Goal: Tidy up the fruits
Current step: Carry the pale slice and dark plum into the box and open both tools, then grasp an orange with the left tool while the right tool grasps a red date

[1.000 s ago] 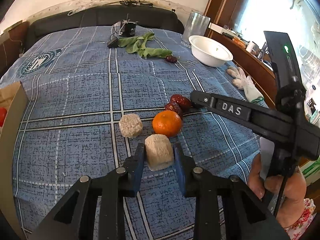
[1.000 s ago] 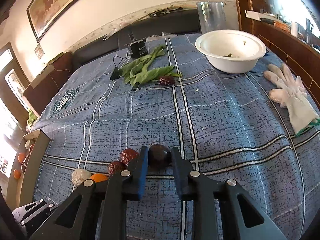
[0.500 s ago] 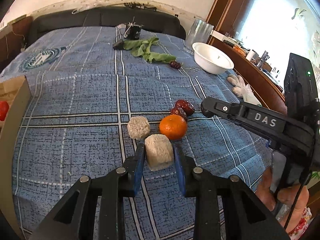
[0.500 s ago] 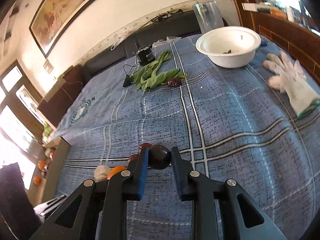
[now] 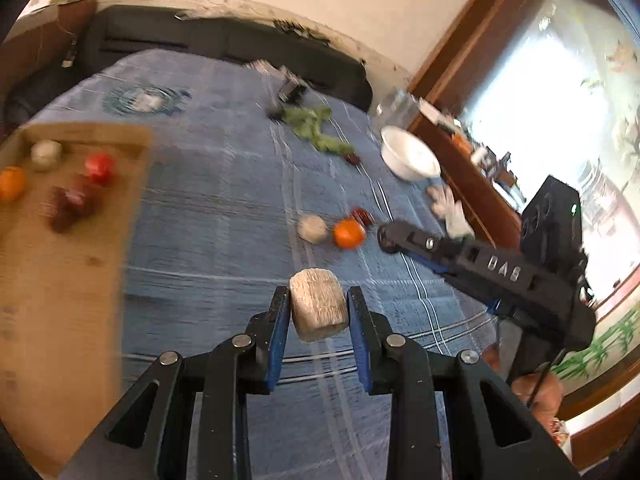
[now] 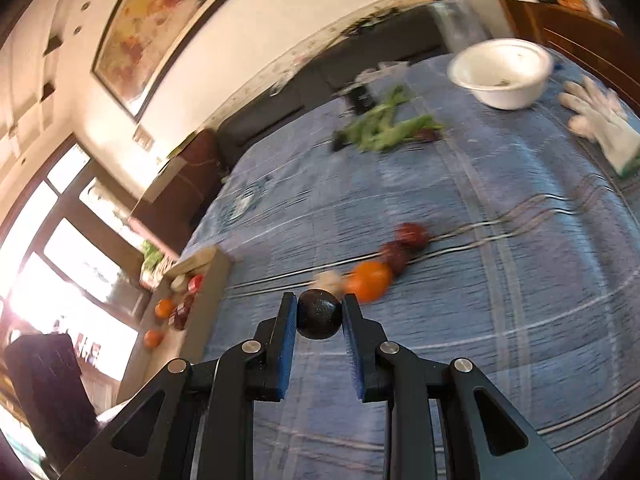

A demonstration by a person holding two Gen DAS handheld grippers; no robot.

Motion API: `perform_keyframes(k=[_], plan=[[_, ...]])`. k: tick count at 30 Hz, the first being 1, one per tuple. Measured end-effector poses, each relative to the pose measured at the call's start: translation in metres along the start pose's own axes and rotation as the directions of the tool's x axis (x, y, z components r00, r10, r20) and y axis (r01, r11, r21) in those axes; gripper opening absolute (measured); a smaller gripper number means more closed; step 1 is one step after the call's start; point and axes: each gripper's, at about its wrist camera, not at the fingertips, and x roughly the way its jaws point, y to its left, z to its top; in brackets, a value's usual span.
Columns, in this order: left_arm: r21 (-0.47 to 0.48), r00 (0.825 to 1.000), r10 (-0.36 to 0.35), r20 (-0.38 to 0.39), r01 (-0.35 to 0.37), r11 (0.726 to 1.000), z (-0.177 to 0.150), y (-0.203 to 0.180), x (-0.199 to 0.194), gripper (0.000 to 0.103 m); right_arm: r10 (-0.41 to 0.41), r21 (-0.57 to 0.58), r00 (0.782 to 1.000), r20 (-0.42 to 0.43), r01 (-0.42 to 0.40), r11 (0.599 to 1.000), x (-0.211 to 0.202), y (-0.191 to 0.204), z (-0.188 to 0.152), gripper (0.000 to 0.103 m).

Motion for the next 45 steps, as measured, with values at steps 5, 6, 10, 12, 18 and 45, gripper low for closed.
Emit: perform_keyframes(k=[5,6,10,12,18,45], plan=[[-0.025,0.982,0.177,0.064,-0.176,0.984,0.024,0.05,-0.052,0.028,0.064,-0.123,0.996,-0.055,-0.07,0.99,0.019,0.073,-0.005,0.025],[-0.031,0.97,0.235,0.058,-0.234,0.972,0.029,0.064,-0.057,0.028,0.075,-0.143,0.995,-0.068,-0.085,0.986,0.024,0.086,-0.007,0.026],[-0.059,0.928,0.372,-0.006,-0.372,0.927,0.041,0.114,-0.059,0.028,0.099,-0.232,0.985,-0.142,-0.131,0.964,0.056,0.139,-0.02,0.026],[-0.076,0.915,0.4,-0.047,-0.403,0.912,0.046,0.136,-0.054,0.028,0.096,-0.261,0.98,-0.172,-0.139,0.955,0.073,0.156,-0.027,0.026],[-0.127,0.885,0.434,-0.166,-0.456,0.881,0.049,0.179,-0.033,0.028,0.035,-0.33,0.965,-0.258,-0.122,0.936,0.132,0.189,-0.048,0.026],[-0.217,0.953,0.302,-0.008,-0.296,0.93,0.05,0.149,-0.09,0.054,-0.001,-0.39,0.978,-0.209,-0.082,0.917,0.126,0.196,-0.054,0.046]])
